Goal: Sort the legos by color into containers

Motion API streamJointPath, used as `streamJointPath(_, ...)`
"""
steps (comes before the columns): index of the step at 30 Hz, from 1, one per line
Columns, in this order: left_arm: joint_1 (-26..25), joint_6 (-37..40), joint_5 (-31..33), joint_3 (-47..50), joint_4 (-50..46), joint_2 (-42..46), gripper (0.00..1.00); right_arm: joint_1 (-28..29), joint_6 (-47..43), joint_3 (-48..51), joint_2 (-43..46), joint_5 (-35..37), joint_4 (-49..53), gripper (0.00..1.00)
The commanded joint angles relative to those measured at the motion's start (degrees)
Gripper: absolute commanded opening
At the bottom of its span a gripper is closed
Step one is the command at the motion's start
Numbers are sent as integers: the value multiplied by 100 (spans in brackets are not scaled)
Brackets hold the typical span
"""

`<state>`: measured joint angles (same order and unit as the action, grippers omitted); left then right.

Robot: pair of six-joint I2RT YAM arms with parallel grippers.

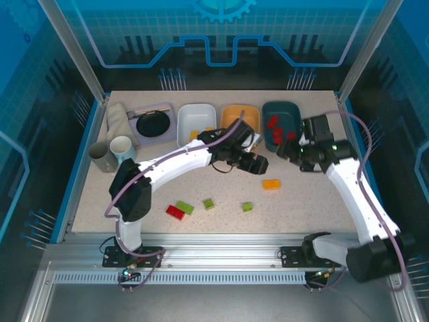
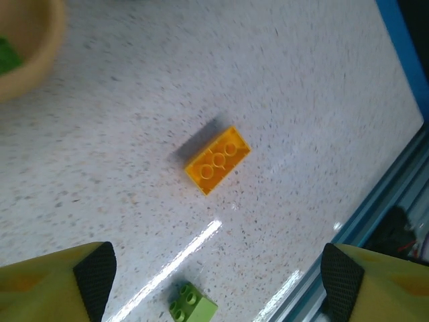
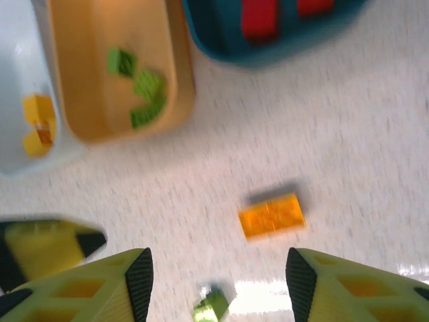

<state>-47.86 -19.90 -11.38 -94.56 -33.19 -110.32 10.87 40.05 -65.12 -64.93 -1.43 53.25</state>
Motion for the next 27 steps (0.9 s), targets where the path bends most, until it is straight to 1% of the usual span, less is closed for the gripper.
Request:
streamJointPath(1, -276, 789, 161, -260, 169, -453, 83, 20, 390, 586, 825, -650, 690, 58)
streamJointPath(3, -362, 985, 292, -417, 208, -730, 84, -41, 520, 858, 1270, -914, 1054, 60)
streamJointPath(5, -413, 1176, 409, -645, 191, -1047, 85, -237, 520, 1067, 1652, -1301, 1339, 65)
streamJointPath(7, -467, 1379, 546, -830, 207, -1302, 86, -660, 186, 1112, 1790, -1850, 1449, 69)
streamJointPath(9, -521, 1567, 712, -1010, 253, -1532, 87, -1158, -175, 1015, 1711, -2265, 1702, 71)
streamJointPath(10, -548, 1634, 785, -1073, 288, -1635, 87, -1284, -278, 994, 1676, -2426, 1753, 71)
streamJointPath(16, -780, 2005, 1132, -1509, 262, -2188, 87, -1336, -206, 985, 1834, -2833, 1858, 72)
streamJointPath(23, -984, 1994, 1513, -1767, 122, -2613, 86, -1475, -318, 803, 2182, -2915, 2177, 73)
streamJointPath(25, -1010, 1914, 1654, -1782, 51, -2697, 85, -1475, -340, 699, 2245, -2895, 2148, 73)
streamJointPath(27, -1033, 1820, 1819, -1826, -57, -2778, 80, -1476, -364, 612, 2286, -2856, 2122, 73)
